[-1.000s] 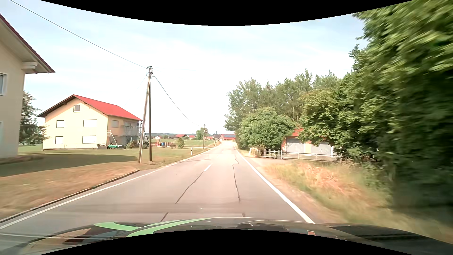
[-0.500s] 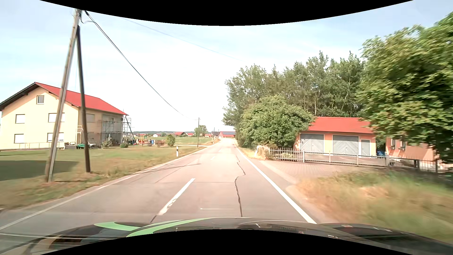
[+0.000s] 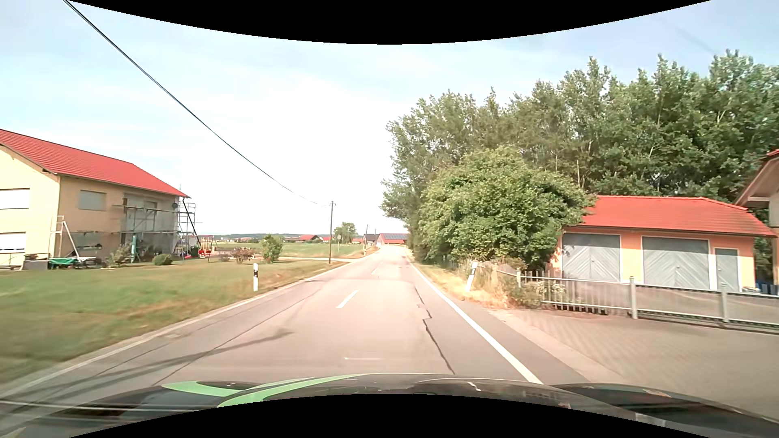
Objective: Follow the waypoints while adhering to traffic rules and regulations
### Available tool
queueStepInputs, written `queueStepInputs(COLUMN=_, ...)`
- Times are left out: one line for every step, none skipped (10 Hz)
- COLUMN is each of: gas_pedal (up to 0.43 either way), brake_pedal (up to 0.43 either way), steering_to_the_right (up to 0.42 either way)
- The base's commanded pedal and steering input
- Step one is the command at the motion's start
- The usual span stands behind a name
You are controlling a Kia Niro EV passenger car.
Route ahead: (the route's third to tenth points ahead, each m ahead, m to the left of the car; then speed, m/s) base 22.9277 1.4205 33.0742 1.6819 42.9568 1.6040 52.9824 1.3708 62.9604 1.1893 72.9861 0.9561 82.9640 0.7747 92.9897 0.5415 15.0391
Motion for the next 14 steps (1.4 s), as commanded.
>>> queueStepInputs(gas_pedal=0.118, brake_pedal=0.0, steering_to_the_right=0.0)
queueStepInputs(gas_pedal=0.118, brake_pedal=0.0, steering_to_the_right=0.0)
queueStepInputs(gas_pedal=0.118, brake_pedal=0.0, steering_to_the_right=0.002)
queueStepInputs(gas_pedal=0.118, brake_pedal=0.0, steering_to_the_right=0.003)
queueStepInputs(gas_pedal=0.118, brake_pedal=0.0, steering_to_the_right=0.004)
queueStepInputs(gas_pedal=0.118, brake_pedal=0.0, steering_to_the_right=0.004)
queueStepInputs(gas_pedal=0.118, brake_pedal=0.0, steering_to_the_right=0.004)
queueStepInputs(gas_pedal=0.118, brake_pedal=0.0, steering_to_the_right=0.004)
queueStepInputs(gas_pedal=0.118, brake_pedal=0.0, steering_to_the_right=0.004)
queueStepInputs(gas_pedal=0.118, brake_pedal=0.0, steering_to_the_right=0.004)
queueStepInputs(gas_pedal=0.118, brake_pedal=0.0, steering_to_the_right=0.003)
queueStepInputs(gas_pedal=0.118, brake_pedal=0.0, steering_to_the_right=0.002)
queueStepInputs(gas_pedal=0.118, brake_pedal=0.0, steering_to_the_right=0.001)
queueStepInputs(gas_pedal=0.118, brake_pedal=0.0, steering_to_the_right=0.001)
